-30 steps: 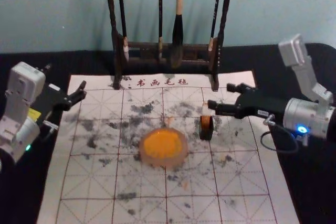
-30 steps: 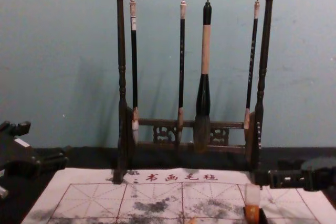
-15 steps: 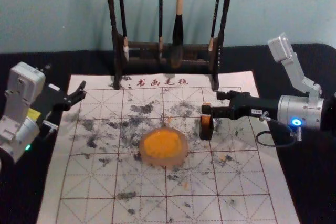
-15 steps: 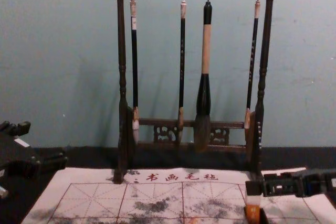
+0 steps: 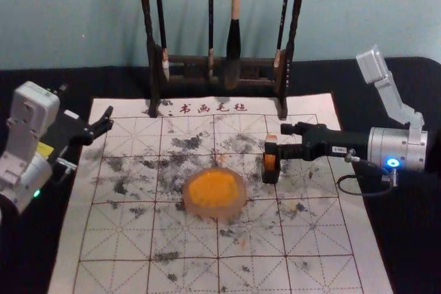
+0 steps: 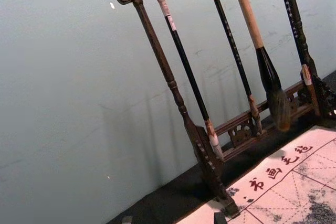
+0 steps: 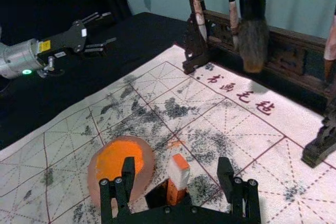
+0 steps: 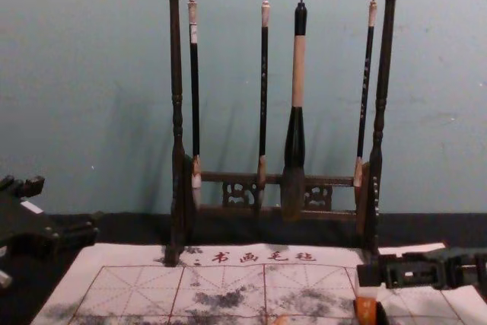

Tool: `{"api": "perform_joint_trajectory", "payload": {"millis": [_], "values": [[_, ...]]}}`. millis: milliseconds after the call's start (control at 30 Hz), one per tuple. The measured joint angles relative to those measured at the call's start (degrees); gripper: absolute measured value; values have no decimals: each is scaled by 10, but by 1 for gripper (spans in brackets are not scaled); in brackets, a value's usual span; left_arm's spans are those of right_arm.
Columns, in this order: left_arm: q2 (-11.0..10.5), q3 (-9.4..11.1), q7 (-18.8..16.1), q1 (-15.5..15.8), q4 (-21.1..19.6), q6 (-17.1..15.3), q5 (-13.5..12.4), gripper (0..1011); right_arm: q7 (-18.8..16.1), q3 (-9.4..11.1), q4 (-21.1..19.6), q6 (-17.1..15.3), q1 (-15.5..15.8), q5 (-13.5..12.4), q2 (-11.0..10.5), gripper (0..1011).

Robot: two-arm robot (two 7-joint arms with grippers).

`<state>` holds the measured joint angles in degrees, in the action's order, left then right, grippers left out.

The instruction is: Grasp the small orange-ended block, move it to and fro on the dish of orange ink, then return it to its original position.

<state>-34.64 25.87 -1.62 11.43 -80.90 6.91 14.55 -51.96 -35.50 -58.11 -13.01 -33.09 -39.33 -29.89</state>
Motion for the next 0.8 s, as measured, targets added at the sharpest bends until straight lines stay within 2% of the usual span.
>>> {"api": "perform_joint_trajectory", "payload": {"millis": [333,800], "values": [[0,0,0,0,0,0,0,1001,-23,-17,19,15,-12,-4,4,1002],[0,0,0,0,0,0,0,1001,-41,-30,25,24,-17,-6,5,1002]]}}
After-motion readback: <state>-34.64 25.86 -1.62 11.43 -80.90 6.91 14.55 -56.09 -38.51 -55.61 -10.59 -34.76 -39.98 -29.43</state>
